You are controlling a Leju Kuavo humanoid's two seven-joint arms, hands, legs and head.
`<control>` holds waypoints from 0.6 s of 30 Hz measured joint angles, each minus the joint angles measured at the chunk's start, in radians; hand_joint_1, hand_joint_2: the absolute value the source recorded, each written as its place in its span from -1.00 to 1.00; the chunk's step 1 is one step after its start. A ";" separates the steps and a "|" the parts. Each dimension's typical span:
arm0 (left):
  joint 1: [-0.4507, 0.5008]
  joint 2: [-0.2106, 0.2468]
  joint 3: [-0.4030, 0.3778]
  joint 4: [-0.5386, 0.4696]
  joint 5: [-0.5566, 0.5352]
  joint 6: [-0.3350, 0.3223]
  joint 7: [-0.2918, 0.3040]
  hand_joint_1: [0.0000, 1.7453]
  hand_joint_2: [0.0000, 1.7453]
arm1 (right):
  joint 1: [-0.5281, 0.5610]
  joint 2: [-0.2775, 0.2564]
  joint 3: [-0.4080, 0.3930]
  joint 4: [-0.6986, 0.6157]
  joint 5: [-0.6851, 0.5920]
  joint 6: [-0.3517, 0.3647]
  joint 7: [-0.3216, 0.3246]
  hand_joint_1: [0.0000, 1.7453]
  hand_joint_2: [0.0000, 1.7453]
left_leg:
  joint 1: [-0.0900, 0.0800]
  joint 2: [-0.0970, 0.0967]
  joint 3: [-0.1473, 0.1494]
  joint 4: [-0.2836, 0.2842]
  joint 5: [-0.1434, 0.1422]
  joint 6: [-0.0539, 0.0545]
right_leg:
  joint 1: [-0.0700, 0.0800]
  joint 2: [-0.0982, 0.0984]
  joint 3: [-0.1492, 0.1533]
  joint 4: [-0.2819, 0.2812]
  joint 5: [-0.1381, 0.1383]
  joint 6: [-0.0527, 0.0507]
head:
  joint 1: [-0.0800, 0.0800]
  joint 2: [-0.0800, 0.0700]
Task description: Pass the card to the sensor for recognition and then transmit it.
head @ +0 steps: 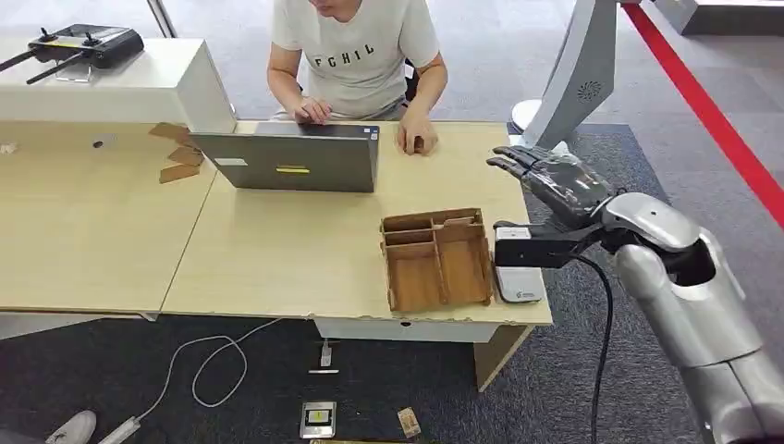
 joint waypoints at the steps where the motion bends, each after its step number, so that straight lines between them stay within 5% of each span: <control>1: 0.000 0.000 0.000 0.000 0.002 0.000 0.000 -1.00 -1.00 | 0.014 -0.006 0.000 -0.022 -0.010 -0.002 0.008 -1.00 -1.00 | 0.000 0.000 0.000 0.000 0.000 0.000 | 0.000 0.000 0.000 0.000 0.000 0.000 | 0.000 0.000; 17: -0.002 -0.006 0.000 0.000 0.000 0.005 -0.008 -1.00 -1.00 | 0.115 0.014 0.042 -0.136 -0.057 -0.063 0.040 -1.00 -1.00 | 0.000 0.000 -0.001 0.000 0.000 0.000 | 0.000 0.000 0.000 0.000 0.000 0.000 | 0.000 0.000; 18: -0.002 -0.007 0.000 0.000 0.000 0.005 -0.010 -1.00 -1.00 | 0.115 0.021 0.045 -0.136 -0.058 -0.062 0.040 -1.00 1.00 | 0.000 0.000 -0.001 0.000 0.000 0.000 | 0.000 0.000 0.000 0.000 0.000 0.000 | 0.000 0.000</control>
